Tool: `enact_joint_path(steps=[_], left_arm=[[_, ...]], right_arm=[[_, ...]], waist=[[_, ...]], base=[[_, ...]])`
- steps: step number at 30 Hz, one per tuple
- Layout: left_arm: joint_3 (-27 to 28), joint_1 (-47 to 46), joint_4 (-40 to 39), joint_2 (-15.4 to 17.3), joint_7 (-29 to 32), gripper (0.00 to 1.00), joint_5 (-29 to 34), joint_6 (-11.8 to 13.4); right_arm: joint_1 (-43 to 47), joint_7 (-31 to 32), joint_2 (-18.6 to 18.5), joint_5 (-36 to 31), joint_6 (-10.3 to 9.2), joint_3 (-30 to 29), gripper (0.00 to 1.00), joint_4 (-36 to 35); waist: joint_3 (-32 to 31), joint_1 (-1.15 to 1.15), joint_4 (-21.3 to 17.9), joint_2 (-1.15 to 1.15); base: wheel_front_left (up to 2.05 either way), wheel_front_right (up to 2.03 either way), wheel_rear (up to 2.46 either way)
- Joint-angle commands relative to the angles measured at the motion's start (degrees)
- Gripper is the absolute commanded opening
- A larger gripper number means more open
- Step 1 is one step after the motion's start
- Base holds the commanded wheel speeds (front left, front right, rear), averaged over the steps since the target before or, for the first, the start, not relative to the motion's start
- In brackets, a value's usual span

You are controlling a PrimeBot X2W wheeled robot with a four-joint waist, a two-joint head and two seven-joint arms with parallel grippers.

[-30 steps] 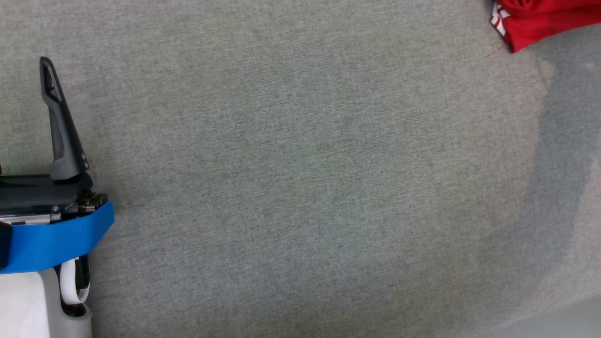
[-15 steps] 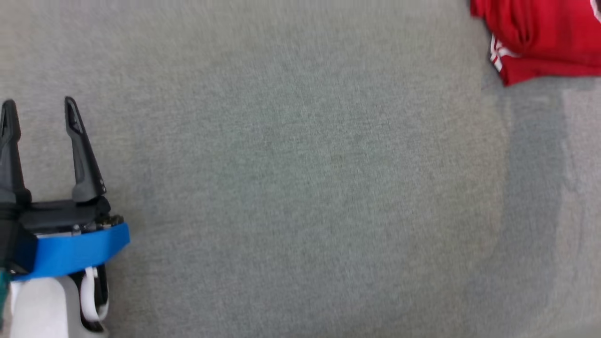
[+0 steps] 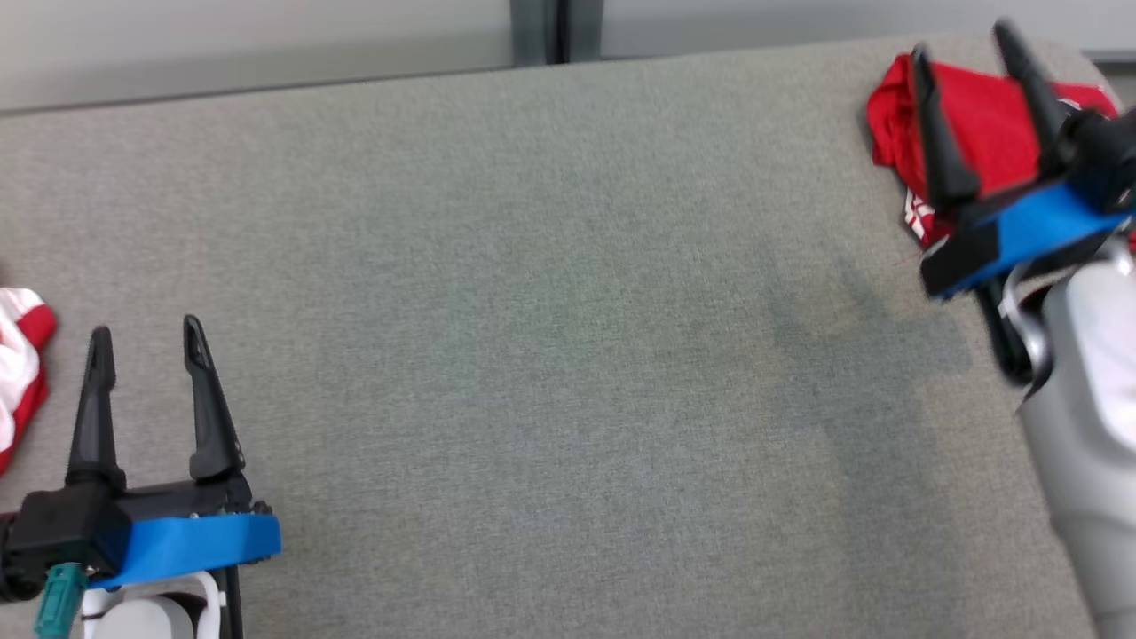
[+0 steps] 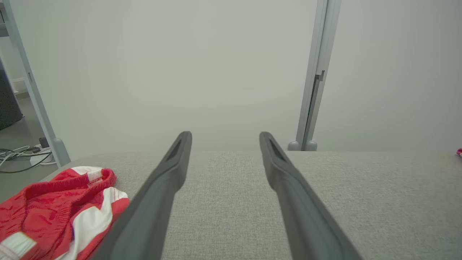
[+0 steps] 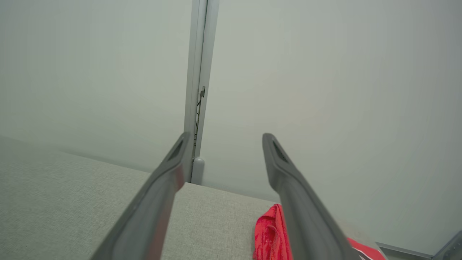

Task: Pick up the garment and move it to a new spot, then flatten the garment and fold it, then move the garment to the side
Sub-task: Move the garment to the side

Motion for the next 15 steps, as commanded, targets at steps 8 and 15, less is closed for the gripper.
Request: enact_joint_path(steps=[8,15], left_arm=[[-0.1,3.1,2.7,-1.3,-0.2,1.0,-0.8,-0.2],[-0.3,4.0,5.9,-1.8,-0.2,1.0,-0.5,-1.0]], right_arm=[[15.3,-0.2,5.7,-0.6,0.01,-3.5,1.0,-6.9],[26.1,-0.2,8.2,-0.4,0.01,-6.9,1.0,-11.5]], waist=[[-5.2,0.01,1.8,0.01],[-8.1,0.01,2.9,0.01]], base=[[0.0,0.0,0.0],[0.0,0.0,0.0]])
